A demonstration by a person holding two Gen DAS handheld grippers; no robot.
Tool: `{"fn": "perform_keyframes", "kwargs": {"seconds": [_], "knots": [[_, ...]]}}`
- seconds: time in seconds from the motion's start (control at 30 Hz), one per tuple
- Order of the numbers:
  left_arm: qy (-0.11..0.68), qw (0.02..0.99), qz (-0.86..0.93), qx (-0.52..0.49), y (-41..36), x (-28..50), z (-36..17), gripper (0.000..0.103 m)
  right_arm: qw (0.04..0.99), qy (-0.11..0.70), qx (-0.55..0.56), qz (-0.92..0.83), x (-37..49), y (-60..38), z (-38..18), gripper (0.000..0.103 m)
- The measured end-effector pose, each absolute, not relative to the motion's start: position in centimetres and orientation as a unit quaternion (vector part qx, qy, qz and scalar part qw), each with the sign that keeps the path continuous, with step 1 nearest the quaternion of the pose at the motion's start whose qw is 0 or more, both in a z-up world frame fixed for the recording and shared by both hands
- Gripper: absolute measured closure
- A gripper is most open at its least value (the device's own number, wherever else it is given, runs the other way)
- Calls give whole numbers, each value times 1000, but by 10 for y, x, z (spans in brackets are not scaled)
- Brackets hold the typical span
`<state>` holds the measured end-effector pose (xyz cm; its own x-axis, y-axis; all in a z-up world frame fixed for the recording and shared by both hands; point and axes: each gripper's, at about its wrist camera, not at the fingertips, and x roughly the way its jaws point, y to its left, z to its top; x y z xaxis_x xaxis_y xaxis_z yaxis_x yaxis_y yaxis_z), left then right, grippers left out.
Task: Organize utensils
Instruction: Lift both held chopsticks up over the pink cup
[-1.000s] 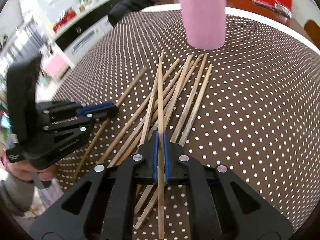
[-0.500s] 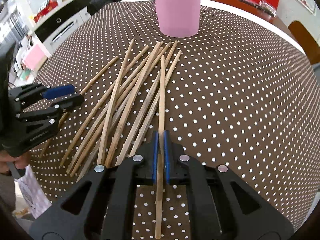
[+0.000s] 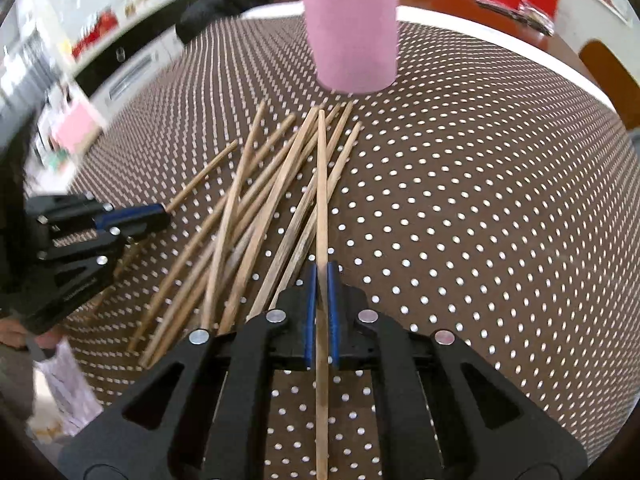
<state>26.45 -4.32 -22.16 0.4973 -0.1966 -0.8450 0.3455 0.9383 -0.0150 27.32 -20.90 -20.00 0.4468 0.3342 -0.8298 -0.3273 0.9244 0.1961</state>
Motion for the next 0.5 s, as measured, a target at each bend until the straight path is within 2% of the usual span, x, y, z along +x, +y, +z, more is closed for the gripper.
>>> {"fn": "perform_keyframes", "kwargs": {"seconds": [0.2, 0.5], "knots": [[415, 895, -165, 5, -26, 261, -188, 98, 879, 421, 82, 209, 264, -245, -177, 97], [289, 936, -190, -64, -22, 267, -131, 98, 914, 312, 124, 227, 256, -261, -132, 97]]}}
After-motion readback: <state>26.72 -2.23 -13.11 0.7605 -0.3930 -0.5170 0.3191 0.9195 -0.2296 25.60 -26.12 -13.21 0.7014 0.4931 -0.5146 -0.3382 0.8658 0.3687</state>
